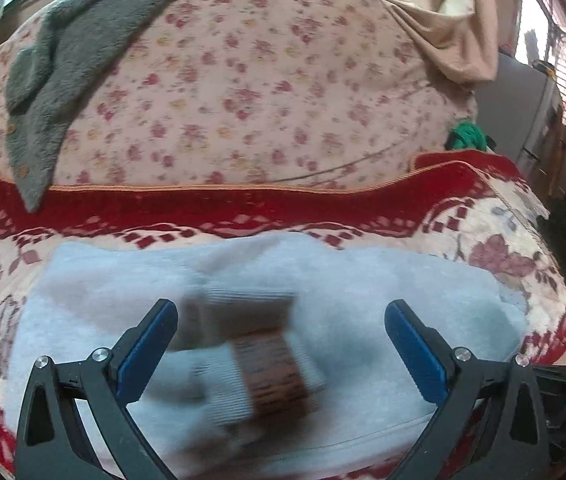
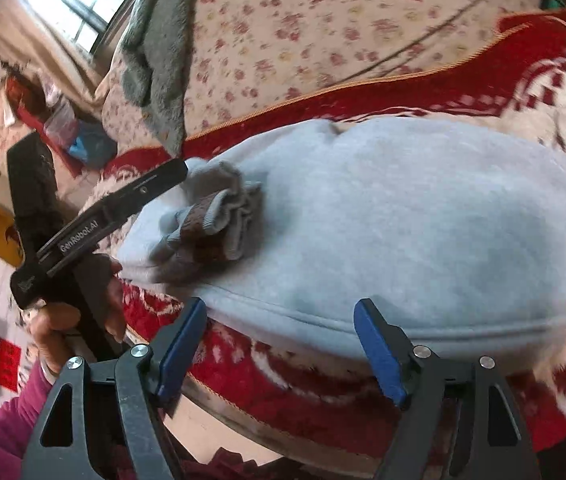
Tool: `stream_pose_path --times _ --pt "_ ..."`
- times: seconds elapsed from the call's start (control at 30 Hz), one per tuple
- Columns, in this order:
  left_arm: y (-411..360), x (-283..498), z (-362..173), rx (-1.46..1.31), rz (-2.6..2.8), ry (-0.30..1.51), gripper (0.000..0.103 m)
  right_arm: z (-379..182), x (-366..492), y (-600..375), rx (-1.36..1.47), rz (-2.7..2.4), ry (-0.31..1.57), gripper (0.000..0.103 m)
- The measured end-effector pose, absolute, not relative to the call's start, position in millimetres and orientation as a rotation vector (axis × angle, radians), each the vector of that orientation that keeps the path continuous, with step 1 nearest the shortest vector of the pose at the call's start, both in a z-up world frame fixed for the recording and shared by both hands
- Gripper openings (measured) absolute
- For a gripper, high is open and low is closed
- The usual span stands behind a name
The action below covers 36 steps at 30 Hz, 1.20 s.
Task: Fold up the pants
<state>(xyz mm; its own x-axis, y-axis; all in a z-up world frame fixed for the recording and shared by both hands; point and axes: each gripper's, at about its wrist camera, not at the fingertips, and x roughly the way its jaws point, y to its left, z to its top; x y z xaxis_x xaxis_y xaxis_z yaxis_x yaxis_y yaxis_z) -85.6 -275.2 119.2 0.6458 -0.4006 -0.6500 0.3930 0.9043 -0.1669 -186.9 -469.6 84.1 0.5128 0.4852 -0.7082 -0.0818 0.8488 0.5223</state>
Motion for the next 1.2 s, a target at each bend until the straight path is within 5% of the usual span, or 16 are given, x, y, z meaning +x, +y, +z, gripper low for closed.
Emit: stream_pose_path --times 0.6,1.2 --pt "-354.5 -76.3 107.0 0.077 -0.542 0.775 0.103 50.1 -215.7 -522.9 0.528 0.200 1.022 0.090" --pt "-406.4 -29.5 93.3 0.078 -0.809 0.949 0.103 7.7 -233.9 -575.4 0.922 0.223 0.927 0.098"
